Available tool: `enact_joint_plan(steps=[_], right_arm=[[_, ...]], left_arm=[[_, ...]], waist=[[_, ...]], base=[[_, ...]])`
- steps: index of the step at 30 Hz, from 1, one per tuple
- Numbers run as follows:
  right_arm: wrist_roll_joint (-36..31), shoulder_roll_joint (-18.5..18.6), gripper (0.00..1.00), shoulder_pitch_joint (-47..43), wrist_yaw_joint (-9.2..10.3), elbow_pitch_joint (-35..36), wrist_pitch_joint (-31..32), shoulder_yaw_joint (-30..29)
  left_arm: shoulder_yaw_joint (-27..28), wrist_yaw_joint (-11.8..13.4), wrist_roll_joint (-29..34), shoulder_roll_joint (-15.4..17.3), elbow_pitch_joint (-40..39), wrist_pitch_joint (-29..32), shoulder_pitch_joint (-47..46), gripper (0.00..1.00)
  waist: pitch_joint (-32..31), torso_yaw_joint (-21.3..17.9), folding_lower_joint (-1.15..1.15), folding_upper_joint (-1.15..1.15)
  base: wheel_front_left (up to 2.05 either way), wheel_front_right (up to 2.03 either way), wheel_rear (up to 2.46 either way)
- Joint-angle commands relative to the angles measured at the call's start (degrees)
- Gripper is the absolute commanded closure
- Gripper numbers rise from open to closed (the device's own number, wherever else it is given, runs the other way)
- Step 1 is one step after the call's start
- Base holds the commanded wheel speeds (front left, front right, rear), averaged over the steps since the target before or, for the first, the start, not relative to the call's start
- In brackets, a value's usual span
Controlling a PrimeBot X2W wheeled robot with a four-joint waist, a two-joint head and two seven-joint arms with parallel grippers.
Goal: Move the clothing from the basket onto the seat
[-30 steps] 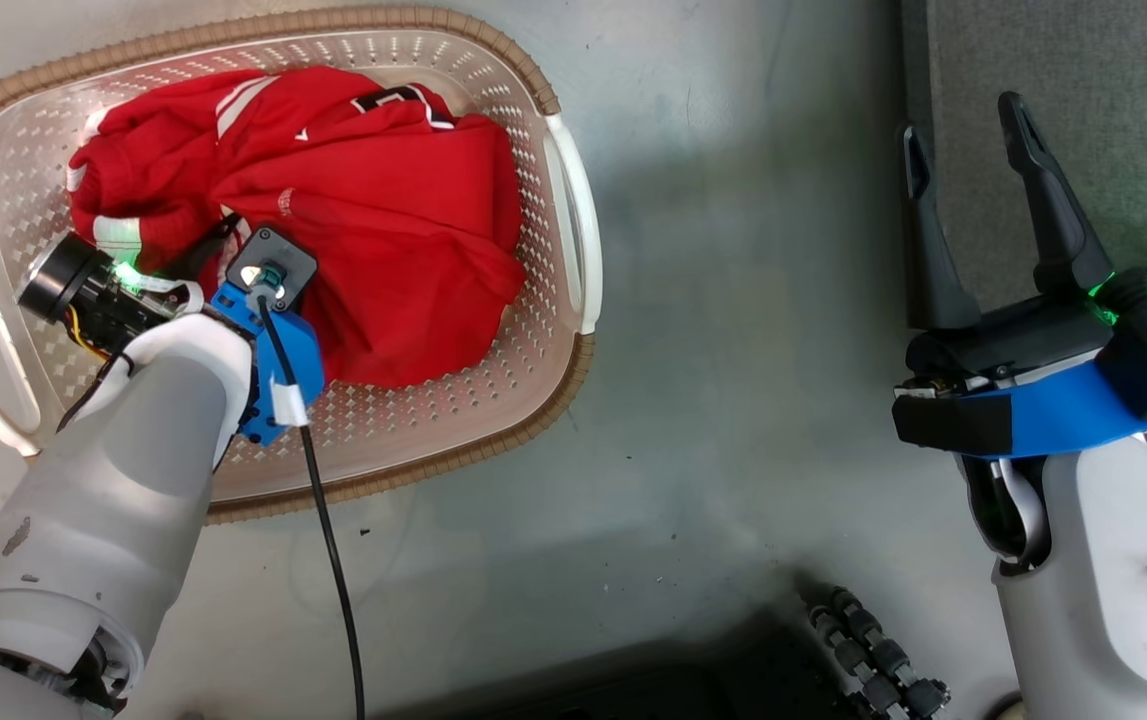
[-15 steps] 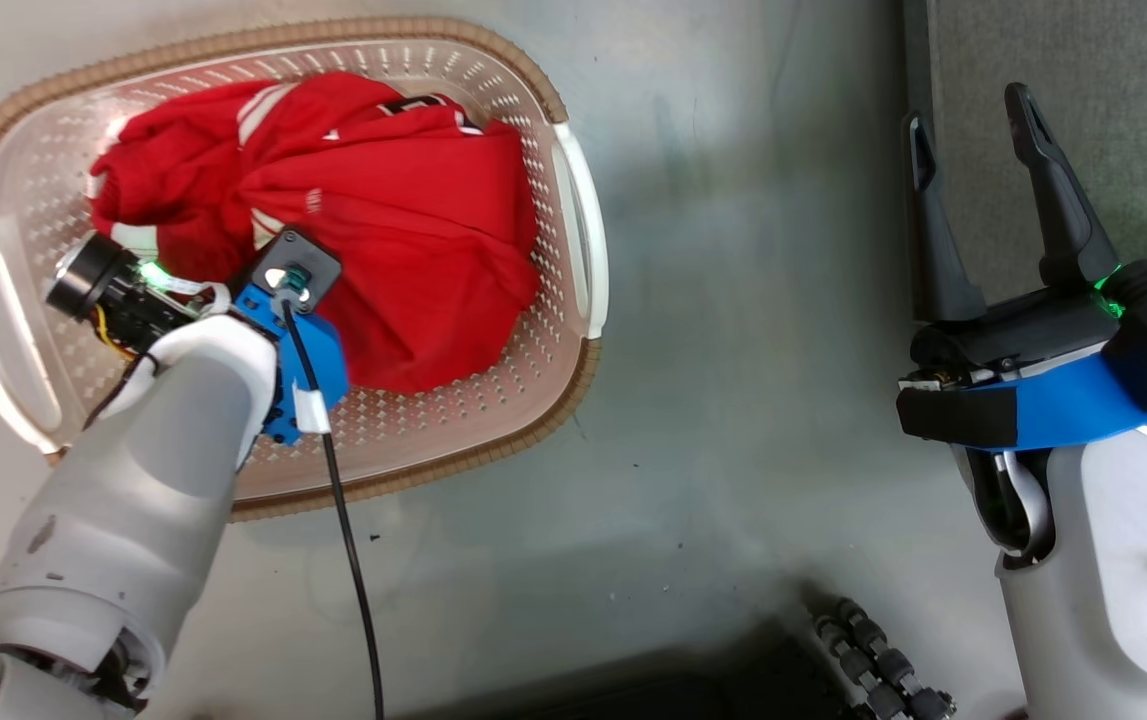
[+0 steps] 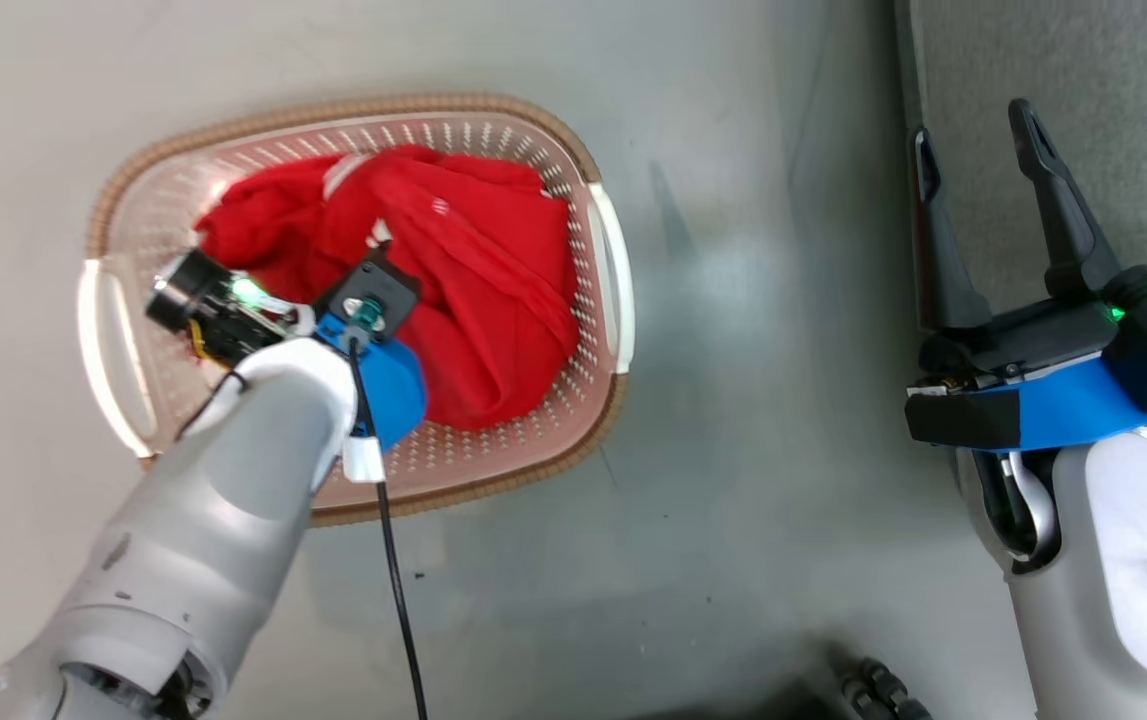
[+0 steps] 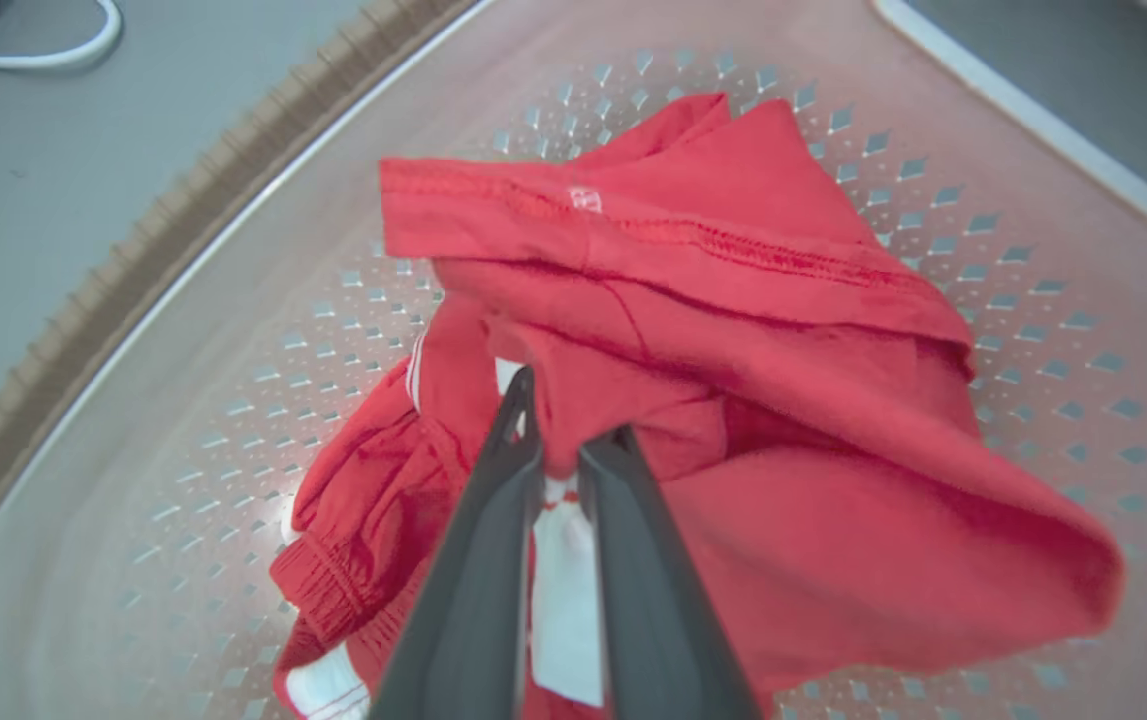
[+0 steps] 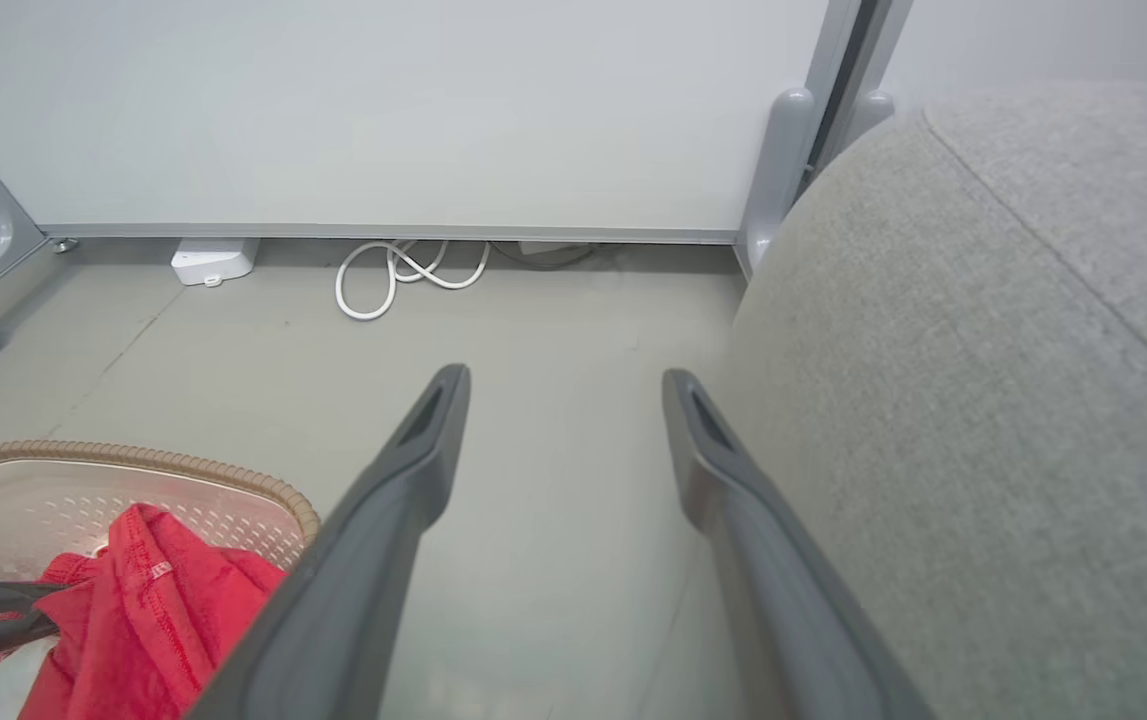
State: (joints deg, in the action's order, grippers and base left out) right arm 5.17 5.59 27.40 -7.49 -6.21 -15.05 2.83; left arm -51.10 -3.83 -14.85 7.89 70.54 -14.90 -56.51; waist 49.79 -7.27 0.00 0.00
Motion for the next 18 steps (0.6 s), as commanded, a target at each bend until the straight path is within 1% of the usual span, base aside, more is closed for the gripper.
enact_joint_plan(steps=[1, 11, 18], right_arm=[[-0.1, 0.4, 0.00, -0.8, -0.01, -0.2, -0.2, -0.2], [-0.1, 1.3, 0.00, -3.7, -0.01, -2.1, -0.2, -0.7], [0.1, 1.4, 0.00, -6.5, -0.01, -3.3, -0.2, -1.0]], left_arm=[[0.2, 0.4, -0.2, -0.2, -1.5, -0.4, 0.6, 1.00], [4.1, 1.8, -1.2, 0.4, -13.5, -0.4, 8.2, 1.00], [8.4, 2.7, -0.7, 0.9, -21.7, -0.4, 14.2, 1.00]], waist=[[-2.2, 1.1, 0.00, 0.00], [-11.5, 3.9, 0.00, 0.00], [-18.5, 5.3, 0.00, 0.00]], base=[[0.00, 0.00, 0.00], [0.00, 0.00, 0.00], [0.00, 0.00, 0.00]])
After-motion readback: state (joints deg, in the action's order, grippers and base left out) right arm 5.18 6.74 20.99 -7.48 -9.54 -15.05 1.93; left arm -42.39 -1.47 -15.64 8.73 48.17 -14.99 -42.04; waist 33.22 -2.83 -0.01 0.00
